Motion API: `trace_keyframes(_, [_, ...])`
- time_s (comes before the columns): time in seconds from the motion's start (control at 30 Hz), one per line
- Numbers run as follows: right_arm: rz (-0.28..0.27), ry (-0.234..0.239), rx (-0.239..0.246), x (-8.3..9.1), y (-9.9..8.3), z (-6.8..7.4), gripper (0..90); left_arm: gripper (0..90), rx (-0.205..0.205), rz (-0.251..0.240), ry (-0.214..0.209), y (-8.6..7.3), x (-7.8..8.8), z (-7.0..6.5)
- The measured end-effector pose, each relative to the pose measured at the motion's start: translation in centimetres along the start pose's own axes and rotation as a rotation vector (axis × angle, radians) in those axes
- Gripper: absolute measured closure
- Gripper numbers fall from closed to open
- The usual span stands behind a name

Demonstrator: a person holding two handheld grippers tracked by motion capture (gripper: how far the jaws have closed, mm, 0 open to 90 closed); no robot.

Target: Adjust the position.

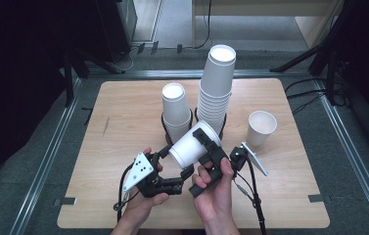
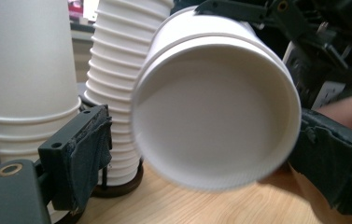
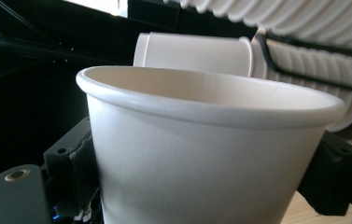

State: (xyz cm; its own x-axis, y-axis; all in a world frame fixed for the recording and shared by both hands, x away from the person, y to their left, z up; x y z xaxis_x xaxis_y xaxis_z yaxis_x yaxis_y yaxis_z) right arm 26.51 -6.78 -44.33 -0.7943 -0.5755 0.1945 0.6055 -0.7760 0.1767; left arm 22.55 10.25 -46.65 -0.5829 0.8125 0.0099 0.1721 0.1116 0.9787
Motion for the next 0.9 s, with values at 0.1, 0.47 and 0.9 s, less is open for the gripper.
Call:
trace_keyframes(0.1, [-0.033, -0.002, 0.048, 0.3, 0.7, 0.4, 14.5, 9.4, 0.012, -0.001, -0.009, 0.1, 0.2, 0.2])
trace_keyframes(0.47, [-0.249, -0.011, 0.380, 2.8, 3.2, 2.0, 14.5, 8.9, 0.024, 0.041, -0.030, -0.2, 0.8, 1.0])
trace_keyframes(0.9, [-0.370, -0.154, 0.768, 4.0, 4.4, 1.0, 13.9, 11.7, 0.020, 0.082, 0.080, -1.6, 1.9, 2.9])
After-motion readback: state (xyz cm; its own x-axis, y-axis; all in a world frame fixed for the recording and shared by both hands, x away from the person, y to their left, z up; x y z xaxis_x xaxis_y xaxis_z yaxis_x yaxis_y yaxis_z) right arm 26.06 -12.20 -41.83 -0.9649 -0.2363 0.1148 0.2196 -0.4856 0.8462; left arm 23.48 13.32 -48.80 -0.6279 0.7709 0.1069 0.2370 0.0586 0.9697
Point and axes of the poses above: each handheld gripper's, and its own axes: x roughly backward along the jaws, y roughly out of its top, z roughly to its left, the point moved 3 cm from there along -x, roughly forward along the jaws, and after that the axes turned 9 degrees about -y, right-handed, at the moved point
